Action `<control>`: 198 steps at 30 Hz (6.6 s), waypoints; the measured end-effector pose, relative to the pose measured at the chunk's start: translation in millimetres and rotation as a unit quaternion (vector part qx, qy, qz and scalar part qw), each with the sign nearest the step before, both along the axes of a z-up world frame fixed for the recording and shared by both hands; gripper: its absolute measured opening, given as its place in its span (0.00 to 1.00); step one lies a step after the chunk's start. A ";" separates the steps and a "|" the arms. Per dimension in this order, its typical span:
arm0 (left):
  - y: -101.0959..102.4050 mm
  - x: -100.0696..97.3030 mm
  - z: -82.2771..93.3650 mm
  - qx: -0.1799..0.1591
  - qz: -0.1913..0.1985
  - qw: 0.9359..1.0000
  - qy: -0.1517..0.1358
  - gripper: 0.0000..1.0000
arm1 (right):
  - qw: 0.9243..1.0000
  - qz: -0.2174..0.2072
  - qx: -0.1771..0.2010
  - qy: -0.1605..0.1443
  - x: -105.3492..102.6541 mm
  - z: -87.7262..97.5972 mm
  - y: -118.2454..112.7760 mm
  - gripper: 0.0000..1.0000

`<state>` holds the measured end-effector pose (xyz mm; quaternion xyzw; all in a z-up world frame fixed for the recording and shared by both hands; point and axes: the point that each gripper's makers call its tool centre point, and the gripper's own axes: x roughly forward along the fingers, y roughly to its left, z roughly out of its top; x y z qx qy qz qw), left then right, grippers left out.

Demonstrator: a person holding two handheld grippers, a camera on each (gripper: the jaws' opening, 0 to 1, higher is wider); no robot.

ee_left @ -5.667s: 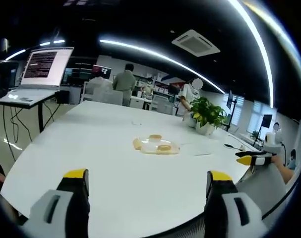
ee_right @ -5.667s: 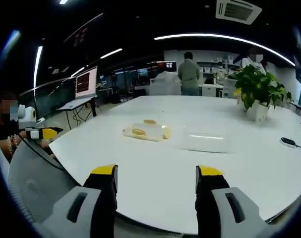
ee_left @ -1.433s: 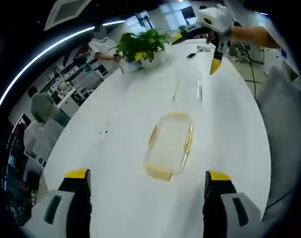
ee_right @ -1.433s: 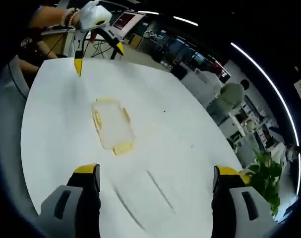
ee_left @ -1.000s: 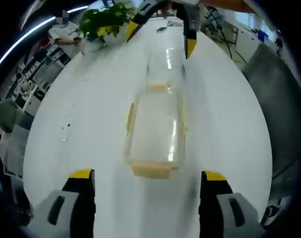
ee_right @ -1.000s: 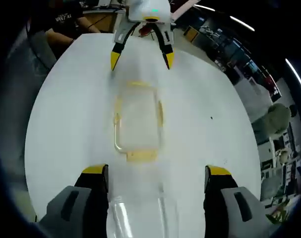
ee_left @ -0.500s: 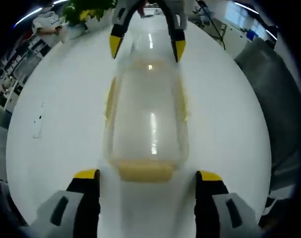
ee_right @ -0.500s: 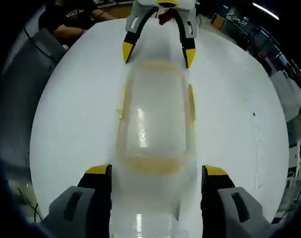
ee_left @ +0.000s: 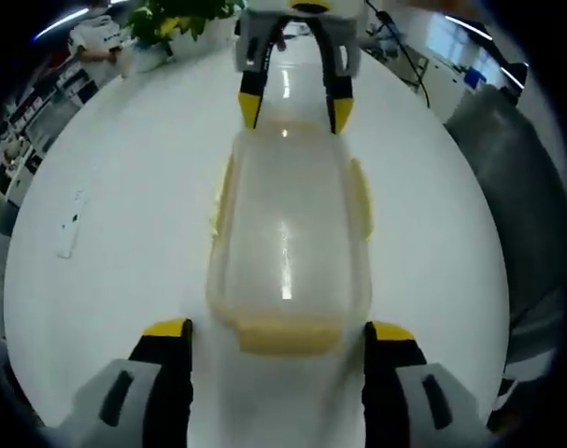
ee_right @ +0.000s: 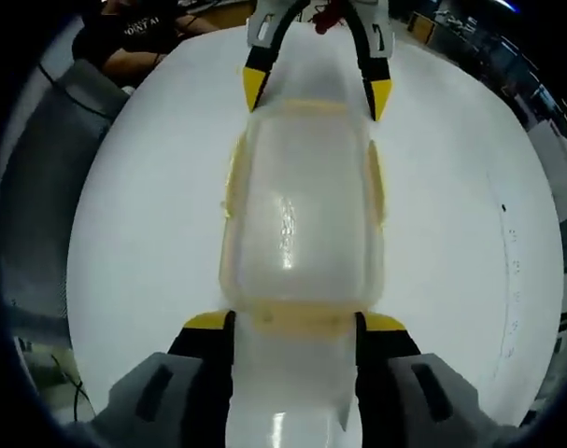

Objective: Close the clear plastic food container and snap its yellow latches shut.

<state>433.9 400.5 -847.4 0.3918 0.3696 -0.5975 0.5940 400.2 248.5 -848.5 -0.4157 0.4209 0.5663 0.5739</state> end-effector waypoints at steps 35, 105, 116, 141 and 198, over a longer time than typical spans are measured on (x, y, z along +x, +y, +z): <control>19.2 -37.7 17.9 0.044 -0.008 0.999 -0.001 0.33 | 0.999 -0.011 0.005 -0.033 -14.0 34.3 11.8 0.36; -236.7 -39.8 91.0 0.067 0.006 0.997 -0.031 0.33 | 0.996 -0.024 0.038 -0.073 -22.1 95.7 -242.6 0.37; -247.8 -39.8 75.5 0.081 0.005 0.997 -0.008 0.33 | 0.997 -0.028 0.042 -0.052 -20.8 77.2 -255.7 0.37; -241.1 -46.4 53.3 0.110 0.019 0.993 0.022 0.34 | 0.999 -0.034 0.032 -0.022 -30.6 58.8 -255.5 0.38; -256.1 -45.4 62.0 -0.067 0.538 0.812 0.217 0.29 | 0.763 -0.568 0.210 0.227 -35.0 65.5 -245.5 0.22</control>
